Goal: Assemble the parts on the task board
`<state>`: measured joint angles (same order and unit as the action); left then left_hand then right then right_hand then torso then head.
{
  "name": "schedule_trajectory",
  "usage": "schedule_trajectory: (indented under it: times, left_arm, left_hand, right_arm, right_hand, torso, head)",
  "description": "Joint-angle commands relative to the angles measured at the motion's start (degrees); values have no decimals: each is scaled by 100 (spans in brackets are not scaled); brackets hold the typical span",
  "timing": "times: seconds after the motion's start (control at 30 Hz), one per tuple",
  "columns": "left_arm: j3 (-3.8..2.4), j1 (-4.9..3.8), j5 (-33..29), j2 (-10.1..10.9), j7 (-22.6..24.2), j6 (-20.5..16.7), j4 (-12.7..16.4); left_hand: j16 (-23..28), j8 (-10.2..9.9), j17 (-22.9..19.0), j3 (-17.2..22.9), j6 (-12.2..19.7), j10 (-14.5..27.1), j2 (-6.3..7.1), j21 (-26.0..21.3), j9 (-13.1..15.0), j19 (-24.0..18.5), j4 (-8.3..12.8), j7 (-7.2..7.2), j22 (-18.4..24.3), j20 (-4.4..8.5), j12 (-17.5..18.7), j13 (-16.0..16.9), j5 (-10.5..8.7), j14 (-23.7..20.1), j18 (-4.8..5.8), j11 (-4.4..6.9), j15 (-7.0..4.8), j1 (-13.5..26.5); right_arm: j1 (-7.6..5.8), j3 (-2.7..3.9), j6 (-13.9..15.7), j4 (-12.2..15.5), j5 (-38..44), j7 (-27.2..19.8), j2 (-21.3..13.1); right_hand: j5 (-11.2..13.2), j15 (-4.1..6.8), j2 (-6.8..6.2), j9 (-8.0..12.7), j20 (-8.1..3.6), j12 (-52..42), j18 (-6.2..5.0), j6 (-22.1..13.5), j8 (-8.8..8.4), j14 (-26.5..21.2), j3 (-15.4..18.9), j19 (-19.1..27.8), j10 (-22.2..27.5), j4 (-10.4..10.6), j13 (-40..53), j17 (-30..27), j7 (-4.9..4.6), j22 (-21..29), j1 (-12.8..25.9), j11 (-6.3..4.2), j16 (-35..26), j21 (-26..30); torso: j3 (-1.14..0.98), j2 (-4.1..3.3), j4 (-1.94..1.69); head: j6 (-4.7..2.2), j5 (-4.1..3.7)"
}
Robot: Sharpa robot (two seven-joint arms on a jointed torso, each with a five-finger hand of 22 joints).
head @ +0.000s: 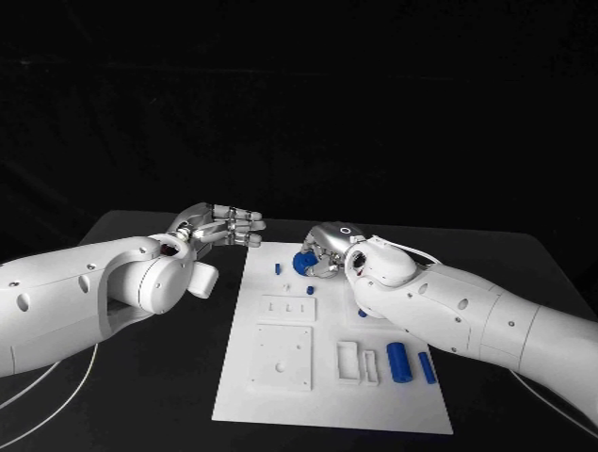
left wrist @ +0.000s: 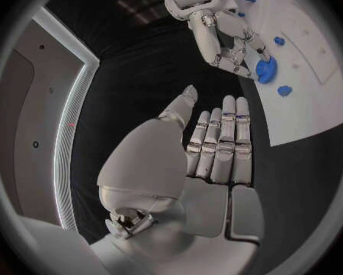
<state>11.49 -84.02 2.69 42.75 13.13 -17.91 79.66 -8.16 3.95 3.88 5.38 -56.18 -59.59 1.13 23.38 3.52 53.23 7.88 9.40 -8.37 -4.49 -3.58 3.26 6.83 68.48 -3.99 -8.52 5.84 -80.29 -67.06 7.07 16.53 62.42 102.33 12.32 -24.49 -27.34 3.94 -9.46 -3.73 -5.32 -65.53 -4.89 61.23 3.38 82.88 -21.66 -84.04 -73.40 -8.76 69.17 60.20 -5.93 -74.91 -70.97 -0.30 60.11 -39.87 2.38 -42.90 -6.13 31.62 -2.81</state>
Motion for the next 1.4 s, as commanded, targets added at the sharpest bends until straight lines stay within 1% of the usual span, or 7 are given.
schedule_trajectory:
  times: [0.03,0.2,0.4,0.5,0.9,1.17,1.4]
  left_arm:
    - [-5,-5,16,-14,16,73,8]
    - [-5,-6,16,-14,9,76,12]
    - [-5,-6,15,-11,3,81,13]
    - [-5,-6,15,-11,-1,85,15]
    - [-5,-6,15,-5,-16,102,18]
    - [-5,-6,16,8,-21,100,19]
    - [-5,-6,16,18,-17,99,18]
  left_hand:
    - [-21,-16,4,3,40,44,0,9,9,2,-20,-5,9,-30,10,7,23,-28,8,-7,-1,-26]
    - [-22,-20,4,-8,57,60,5,14,8,-2,-42,-1,26,-36,13,7,15,-29,10,-12,3,0]
    - [-22,-22,4,-13,65,66,3,11,8,-3,-55,2,28,-38,13,7,14,-30,10,-14,4,17]
    - [-22,-21,4,-13,68,69,5,8,8,-1,-58,3,32,-38,12,7,13,-31,10,-14,5,15]
    - [-29,-27,6,-18,197,108,27,-32,2,26,-132,13,78,-47,11,8,22,-38,7,-24,12,33]
    - [-30,-25,6,-11,225,118,36,-47,2,33,-150,16,93,-50,10,8,23,-42,6,-27,14,24]
    - [-30,-25,6,-11,225,118,36,-47,2,33,-150,16,93,-50,10,8,23,-42,6,-27,14,24]
  right_arm:
    - [4,-17,-123,-86,4,-60,22]
    - [4,-39,-136,-179,-111,-91,66]
    - [4,-50,-180,-215,-182,-93,76]
    - [4,-54,-204,-218,-215,-96,66]
    - [7,-57,-118,-87,-255,-164,-84]
    - [39,-57,-16,70,-265,-173,-214]
    - [82,-56,569,251,-391,-359,-380]
  right_hand:
    - [87,20,-36,17,-9,60,-61,-191,14,-8,74,-292,68,55,-39,-15,-30,-233,37,15,-41,32]
    - [771,40,95,29,-13,106,-64,-687,7,-6,602,-295,103,676,-101,-36,13,-202,333,-24,-70,94]
    - [1042,29,39,34,-9,121,-62,-866,-1,-3,1182,-293,138,1808,-152,-27,9,-167,307,-3,-86,126]
    - [1064,21,36,32,-5,120,-70,-827,2,-1,1231,-295,144,2019,-160,-20,-1,-164,364,10,-82,125]
    - [979,-3,81,17,19,110,-85,-361,18,-5,752,-292,159,1773,-181,-32,-14,-155,353,44,-89,149]
    - [1005,-4,73,15,21,114,-89,-283,18,-7,731,-290,165,1722,-190,-41,-11,-149,357,44,-96,166]
    - [972,-1,8,16,17,116,-95,-299,17,-7,727,-292,159,1555,-200,-51,-16,-143,243,43,-107,170]
  torso:
    - [3,1,1]
    - [1,1,-3]
    - [4,3,-3]
    - [4,0,-2]
    - [-3,4,-5]
    - [-6,5,10]
    - [-5,6,6]
  head:
    - [1,7]
    - [7,4]
    - [14,6]
    - [19,-1]
    - [48,24]
    - [53,40]
    - [38,28]
